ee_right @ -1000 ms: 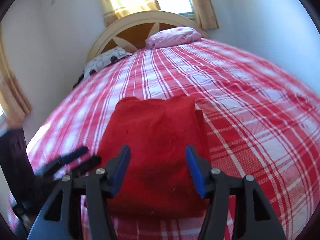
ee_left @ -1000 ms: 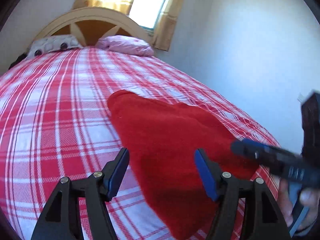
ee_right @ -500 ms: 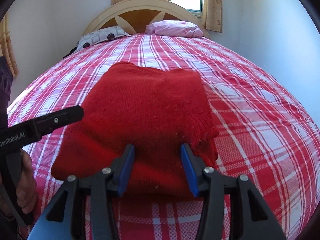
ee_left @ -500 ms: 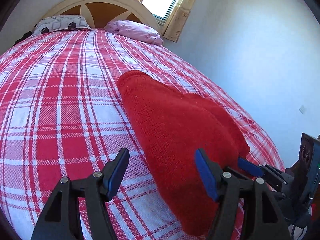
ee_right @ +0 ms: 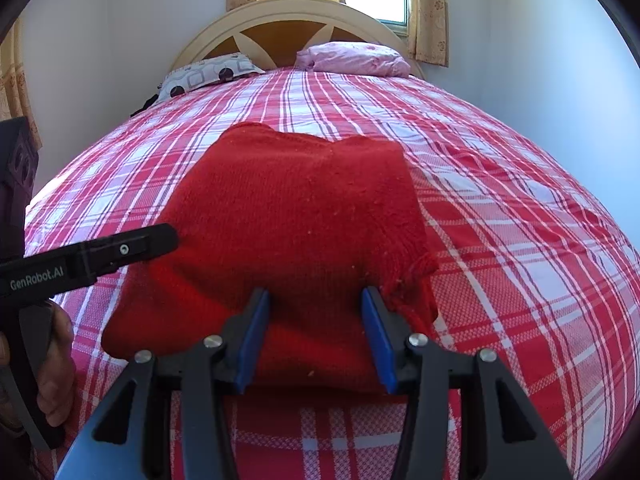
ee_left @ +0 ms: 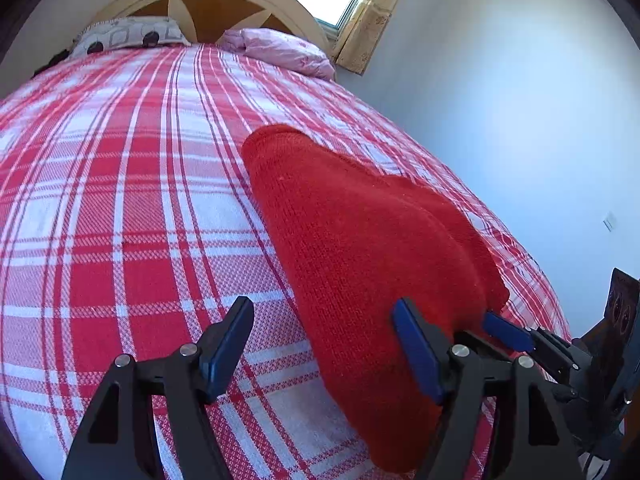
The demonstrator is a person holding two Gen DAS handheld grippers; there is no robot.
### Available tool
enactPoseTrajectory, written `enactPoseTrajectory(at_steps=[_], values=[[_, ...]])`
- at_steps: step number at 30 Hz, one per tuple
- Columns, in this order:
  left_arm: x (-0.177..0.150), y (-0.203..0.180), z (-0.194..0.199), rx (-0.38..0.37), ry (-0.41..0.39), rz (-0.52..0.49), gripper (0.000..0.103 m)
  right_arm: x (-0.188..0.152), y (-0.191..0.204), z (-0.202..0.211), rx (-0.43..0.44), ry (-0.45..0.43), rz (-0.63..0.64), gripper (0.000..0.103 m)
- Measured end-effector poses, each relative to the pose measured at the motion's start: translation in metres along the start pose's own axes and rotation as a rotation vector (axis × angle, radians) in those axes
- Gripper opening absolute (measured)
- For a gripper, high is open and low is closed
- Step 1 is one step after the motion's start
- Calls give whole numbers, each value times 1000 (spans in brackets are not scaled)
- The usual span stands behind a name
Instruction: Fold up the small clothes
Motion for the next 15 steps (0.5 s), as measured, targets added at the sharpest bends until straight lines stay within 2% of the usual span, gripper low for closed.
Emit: enactPoseTrajectory(at_steps=[3, 5, 7, 9, 11, 15], values=[[4, -5, 14, -22, -69, -13, 73, 3, -4, 12, 32, -23, -37, 51], [5, -8, 17, -46, -77, -13, 74, 1, -8, 15, 48, -16, -57, 51], [2, -10, 9, -30, -47, -28, 74, -3, -8, 10, 52, 7, -33, 51], [-5, -10, -5, 4, 16, -49, 74, -6, -6, 8, 45, 2, -5, 51], [-8, -7, -10, 5, 47, -35, 75, -6, -5, 8, 46, 0, -1, 51], [-8, -1, -11, -7, 55, 2, 80, -4, -7, 9, 74, 9, -2, 51]])
Point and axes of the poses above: each gripper's, at about its wrist camera, not at the fingertips, and z roughly against the way its jaws point, y to its left, x to its top, the point moved 7 cm from there along -z, roughly the way its jaws point, and after that the axes turned 3 degrees about z, right-handed, at the moved point
